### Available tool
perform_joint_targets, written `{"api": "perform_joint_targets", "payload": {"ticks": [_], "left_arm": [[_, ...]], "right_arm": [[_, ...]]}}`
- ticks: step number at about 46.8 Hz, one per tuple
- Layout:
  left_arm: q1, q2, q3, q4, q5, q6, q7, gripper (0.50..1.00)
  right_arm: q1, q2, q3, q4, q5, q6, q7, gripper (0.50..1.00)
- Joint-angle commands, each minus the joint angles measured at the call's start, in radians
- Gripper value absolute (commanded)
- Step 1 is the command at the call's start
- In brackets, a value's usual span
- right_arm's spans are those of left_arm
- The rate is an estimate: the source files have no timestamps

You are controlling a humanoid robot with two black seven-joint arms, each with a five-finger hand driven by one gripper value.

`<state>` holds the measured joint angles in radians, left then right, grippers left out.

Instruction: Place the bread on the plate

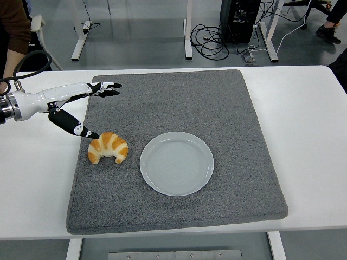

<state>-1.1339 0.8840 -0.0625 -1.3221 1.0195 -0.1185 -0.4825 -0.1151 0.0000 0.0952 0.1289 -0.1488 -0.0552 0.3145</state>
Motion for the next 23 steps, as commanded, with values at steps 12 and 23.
{"api": "perform_joint_targets", "payload": {"ticks": [12,23], "left_arm": [[0.138,-0.014,0.003,-0.002,0.162,0.172,-0.067,0.949],[0.152,-0.060,0.004,0.046,0.154,0.204,-0.068,0.948]], "right_arm": [[0.000,0.000,0.000,0.000,0.000,0.000,0.000,1.000],[0.000,0.000,0.000,0.000,0.000,0.000,0.000,1.000]]}}
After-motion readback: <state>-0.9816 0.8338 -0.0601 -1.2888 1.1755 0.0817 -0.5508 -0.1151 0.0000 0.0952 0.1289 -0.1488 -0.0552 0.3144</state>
